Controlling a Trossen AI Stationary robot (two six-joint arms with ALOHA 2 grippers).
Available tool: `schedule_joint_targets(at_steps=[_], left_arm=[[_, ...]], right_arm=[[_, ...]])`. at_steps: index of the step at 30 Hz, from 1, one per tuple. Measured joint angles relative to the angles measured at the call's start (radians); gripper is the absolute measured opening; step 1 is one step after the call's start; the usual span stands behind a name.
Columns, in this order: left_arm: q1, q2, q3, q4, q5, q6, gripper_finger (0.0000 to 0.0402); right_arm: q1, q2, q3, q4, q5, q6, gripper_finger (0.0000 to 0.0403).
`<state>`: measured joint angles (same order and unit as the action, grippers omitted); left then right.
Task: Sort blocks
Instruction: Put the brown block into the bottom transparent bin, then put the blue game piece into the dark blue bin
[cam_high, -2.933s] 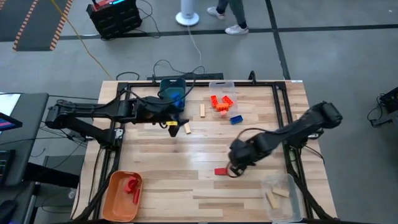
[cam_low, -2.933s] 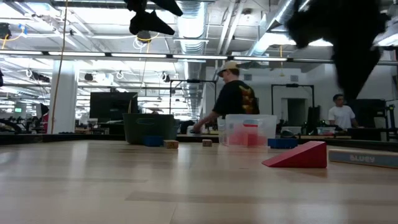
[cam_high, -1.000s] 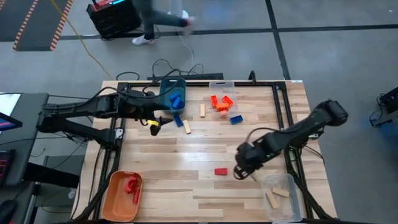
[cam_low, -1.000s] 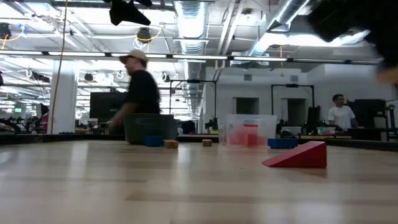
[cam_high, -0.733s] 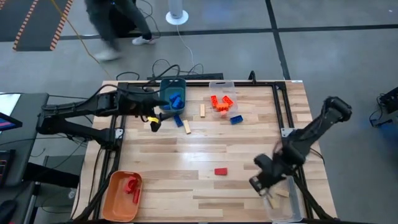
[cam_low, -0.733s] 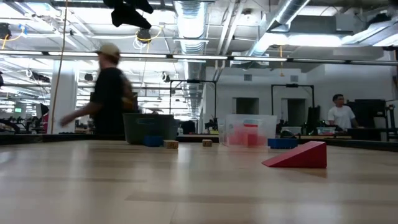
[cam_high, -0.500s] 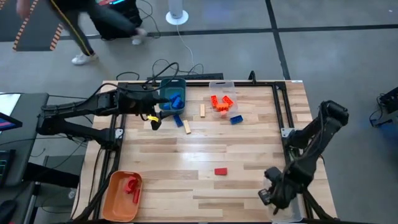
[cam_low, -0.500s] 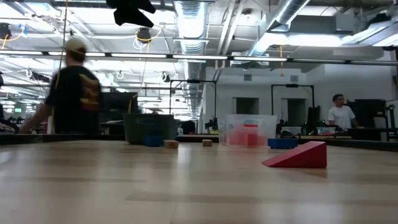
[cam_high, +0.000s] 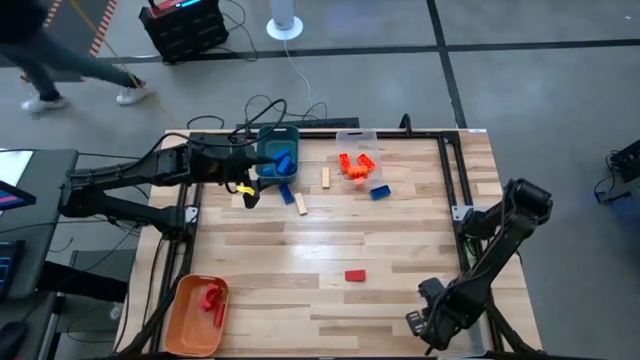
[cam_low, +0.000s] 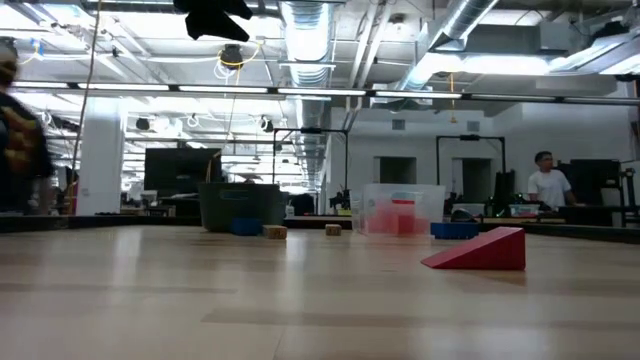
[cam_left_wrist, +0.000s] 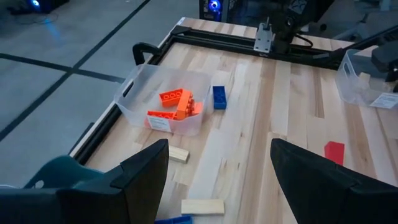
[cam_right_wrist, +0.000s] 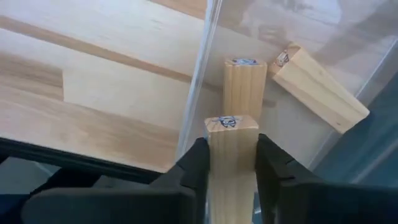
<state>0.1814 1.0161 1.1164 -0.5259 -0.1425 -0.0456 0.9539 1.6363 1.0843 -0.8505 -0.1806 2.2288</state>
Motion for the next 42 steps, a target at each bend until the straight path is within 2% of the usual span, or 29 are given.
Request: schedule_joint_targets(at_steps=[5,8,13,17,20,23,26,29,32,36,38,42], left_arm=[[0.000,0.000,0.000,0.001,0.000,0.001,0.0275],[0.000,0.000,0.000,0.000,0.000,0.011,0.0275],[0.000,0.000,0.000,0.000,0.004,0.007,0.0275],[0.000,0.000,0.000,-0.003,0.008,-0.011,0.0275],[0.000,0.000,0.000,-0.018,0.008,-0.032,0.0275],[0.000,0.000,0.000,-0.047,0.008,-0.055,0.0275],[0.000,0.000,0.000,-0.080,0.008,-0.077,0.0275],[0.000,0.000,0.000,-0.102,0.008,-0.093,0.0275],[0.000,-0.002,0.000,-0.113,0.008,-0.100,0.0275],[0.000,-0.002,0.000,-0.115,0.008,-0.101,0.0275],[0.000,-0.002,0.000,-0.114,0.008,-0.101,0.0275],[0.000,-0.002,0.000,-0.115,0.007,-0.105,0.0275]], right_arm=[[0.000,-0.020,0.000,-0.005,0.000,0.000,0.0160],[0.000,-0.076,0.000,-0.010,0.000,0.014,0.0183],[-0.017,-0.204,0.044,-0.156,0.077,0.016,0.0192],[-0.115,-0.290,0.087,-0.356,0.136,-0.091,0.0186],[-0.251,-0.320,0.089,-0.457,0.168,-0.289,0.0183],[-0.422,-0.322,0.084,-0.505,0.242,-0.562,0.0183],[-0.609,-0.322,0.065,-0.439,0.316,-0.895,0.0191],[-0.792,-0.322,0.054,-0.316,0.339,-1.252,0.0210],[-0.958,-0.322,0.051,-0.236,0.340,-1.563,0.0234],[-1.147,-0.322,0.051,-0.206,0.341,-1.878,0.0261],[-1.212,-0.322,0.049,-0.200,0.327,-2.014,0.0266],[-1.267,-0.349,-0.033,-0.040,0.206,-2.226,0.0264]])
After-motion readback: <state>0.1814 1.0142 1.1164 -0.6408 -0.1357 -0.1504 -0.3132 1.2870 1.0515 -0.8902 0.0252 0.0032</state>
